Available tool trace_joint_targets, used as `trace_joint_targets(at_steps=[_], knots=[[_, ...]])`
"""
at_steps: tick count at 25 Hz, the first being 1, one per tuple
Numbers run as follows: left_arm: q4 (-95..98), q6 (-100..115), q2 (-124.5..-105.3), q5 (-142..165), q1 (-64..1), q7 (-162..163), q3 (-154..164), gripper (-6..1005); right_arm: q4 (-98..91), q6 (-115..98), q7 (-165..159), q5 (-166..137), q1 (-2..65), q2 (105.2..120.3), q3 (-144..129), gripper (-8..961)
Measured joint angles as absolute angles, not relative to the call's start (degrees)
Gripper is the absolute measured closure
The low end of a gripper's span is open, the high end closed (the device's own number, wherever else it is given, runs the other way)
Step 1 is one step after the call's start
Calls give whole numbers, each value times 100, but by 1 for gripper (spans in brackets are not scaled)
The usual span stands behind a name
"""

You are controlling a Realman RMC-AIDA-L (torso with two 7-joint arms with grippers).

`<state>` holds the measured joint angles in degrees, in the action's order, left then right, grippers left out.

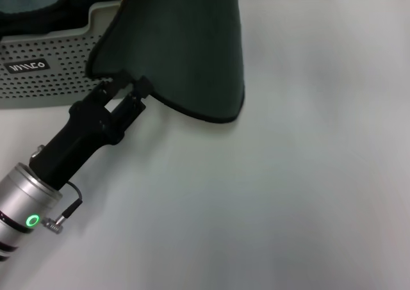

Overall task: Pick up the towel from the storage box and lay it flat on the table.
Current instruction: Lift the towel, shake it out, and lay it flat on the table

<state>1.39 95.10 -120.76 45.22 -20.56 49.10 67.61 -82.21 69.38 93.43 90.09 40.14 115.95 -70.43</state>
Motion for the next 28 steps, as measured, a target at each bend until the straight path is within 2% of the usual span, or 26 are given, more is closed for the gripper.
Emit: trace_joint_targets(at_steps=[12, 28], knots=[[153, 9495, -12045, 4326, -1742, 4795, 6770, 401, -8447, 6940, 9342, 9017, 3957, 11591, -6996, 933], [150, 9510, -12078, 3947, -1733, 4530, 6759, 405, -8483, 6941, 9282, 9018, 3945, 11593, -7081, 929]])
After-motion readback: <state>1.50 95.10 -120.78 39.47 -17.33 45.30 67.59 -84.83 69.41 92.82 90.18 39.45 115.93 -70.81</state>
